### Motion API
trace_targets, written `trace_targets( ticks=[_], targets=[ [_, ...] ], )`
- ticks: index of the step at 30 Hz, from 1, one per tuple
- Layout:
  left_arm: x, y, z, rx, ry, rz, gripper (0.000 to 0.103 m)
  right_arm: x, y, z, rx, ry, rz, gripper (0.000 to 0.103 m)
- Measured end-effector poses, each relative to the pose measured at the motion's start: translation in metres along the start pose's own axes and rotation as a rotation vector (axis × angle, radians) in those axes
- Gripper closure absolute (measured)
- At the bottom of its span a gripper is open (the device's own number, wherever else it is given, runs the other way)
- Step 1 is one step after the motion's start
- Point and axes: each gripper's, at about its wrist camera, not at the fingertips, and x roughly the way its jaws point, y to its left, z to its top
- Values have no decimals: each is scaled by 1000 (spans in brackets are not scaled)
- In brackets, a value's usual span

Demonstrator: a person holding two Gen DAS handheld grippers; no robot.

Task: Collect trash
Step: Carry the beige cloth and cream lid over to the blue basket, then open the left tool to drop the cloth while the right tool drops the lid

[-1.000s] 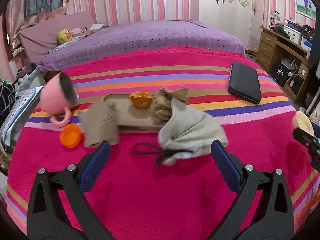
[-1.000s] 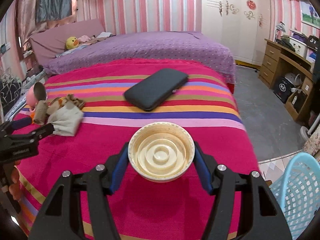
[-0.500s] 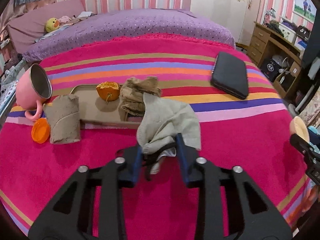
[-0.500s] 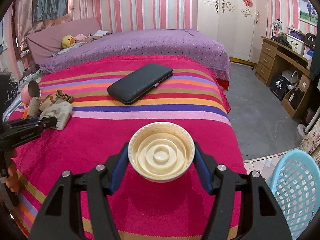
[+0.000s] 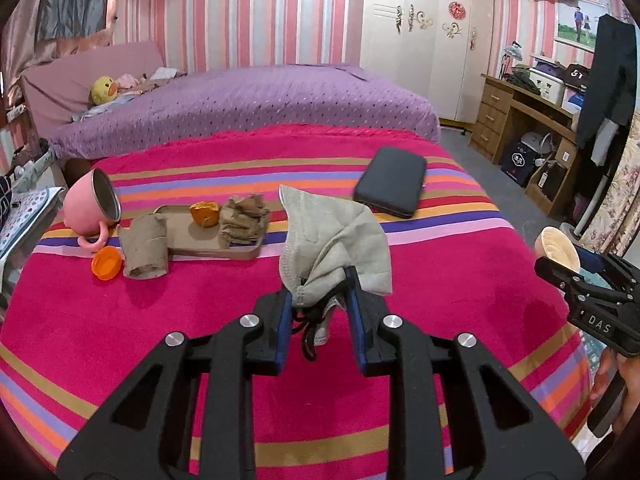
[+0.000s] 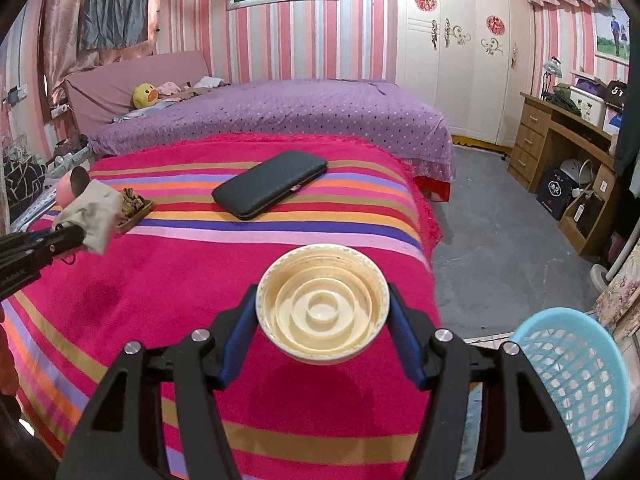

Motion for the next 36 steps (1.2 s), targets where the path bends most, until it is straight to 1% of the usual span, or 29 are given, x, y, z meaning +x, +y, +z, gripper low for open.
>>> trace_targets(
  ticks=[2,6,9,11,12,15,19,22,26,30,33,35,36],
  targets=[
    [-2,-7,-1,-1,-2,-5,80,-7,-14,-1,5,-9,-10,42],
    [-1,-37,0,21,-3,-19,80,-21,-46,-3,42,-34,-35,42],
    [-3,-63,-1,37,-9,-52,80,-31,-73,-8,63,-45,-74,42],
    [-3,-82,0,27,-10,-92,80,-37,-93,-13,77,-48,-105,42],
    [-2,-96,-1,23,-7,-123,80,-40,-101,-15,83,-49,-116,42],
    [1,-130,-4,50,1,-161,80,-52,-132,-23,115,-53,-155,42],
    [3,-188,-17,105,9,-220,80,-68,-177,-37,186,-60,-207,42],
    [5,-222,-28,140,16,-255,80,-77,-206,-49,233,-56,-250,42],
    [10,-271,-42,187,46,-305,80,-84,-232,-63,281,-55,-278,42],
    [14,-307,-51,225,61,-343,80,-89,-252,-73,320,-53,-307,42],
    [17,-331,-55,262,76,-350,80,-94,-265,-81,342,-53,-328,42],
    [19,-346,-55,273,90,-370,77,-98,-271,-86,365,-58,-333,42],
    [20,-352,-55,277,97,-376,71,-100,-273,-89,372,-60,-336,42]
  ],
)
